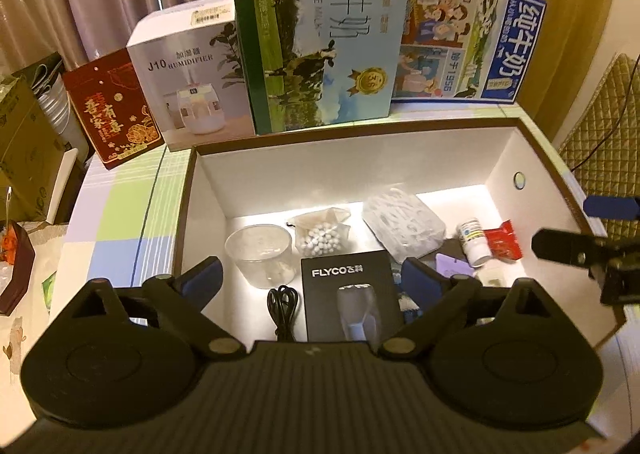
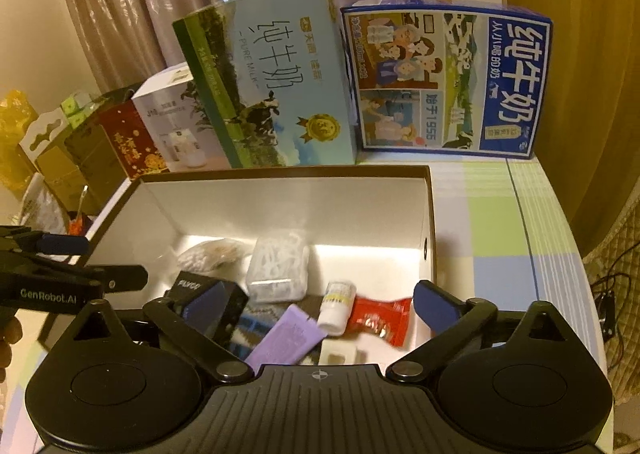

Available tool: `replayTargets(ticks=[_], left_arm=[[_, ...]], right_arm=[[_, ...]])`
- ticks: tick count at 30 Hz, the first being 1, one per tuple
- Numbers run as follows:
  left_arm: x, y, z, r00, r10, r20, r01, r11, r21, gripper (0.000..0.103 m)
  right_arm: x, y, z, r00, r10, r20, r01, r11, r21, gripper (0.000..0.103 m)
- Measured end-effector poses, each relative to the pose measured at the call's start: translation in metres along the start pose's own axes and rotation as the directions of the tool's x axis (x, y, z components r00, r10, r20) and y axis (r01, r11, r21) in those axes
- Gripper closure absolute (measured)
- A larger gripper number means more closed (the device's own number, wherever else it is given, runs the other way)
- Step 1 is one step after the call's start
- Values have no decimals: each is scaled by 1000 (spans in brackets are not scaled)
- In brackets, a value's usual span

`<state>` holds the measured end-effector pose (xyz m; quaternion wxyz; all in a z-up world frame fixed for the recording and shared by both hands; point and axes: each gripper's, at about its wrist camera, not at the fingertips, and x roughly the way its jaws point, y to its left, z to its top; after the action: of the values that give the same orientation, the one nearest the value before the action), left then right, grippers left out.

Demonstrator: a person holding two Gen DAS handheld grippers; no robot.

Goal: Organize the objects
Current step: 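Withdraw both grippers up and away from the cardboard box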

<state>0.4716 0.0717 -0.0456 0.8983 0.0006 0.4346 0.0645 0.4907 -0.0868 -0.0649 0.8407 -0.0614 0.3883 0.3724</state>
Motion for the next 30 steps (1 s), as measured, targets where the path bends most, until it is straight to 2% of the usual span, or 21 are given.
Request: replayTargets(ticks=[15,26,30], left_arm=[[-71,-20,-33,997,46,58,-44,999,-24,2],[-122,-36,-82,994,93,56,-86,990,-111,1],[-139,-44,-103,990,131,61,-123,985,-122,1]], right_arm=[[-59,10,-37,1000,18,3,-18,999,27,2],[-99,18,-69,998,61,-9,-61,998,-4,2],[-110,23,-80,997,73,-26,-74,997,-26,2]])
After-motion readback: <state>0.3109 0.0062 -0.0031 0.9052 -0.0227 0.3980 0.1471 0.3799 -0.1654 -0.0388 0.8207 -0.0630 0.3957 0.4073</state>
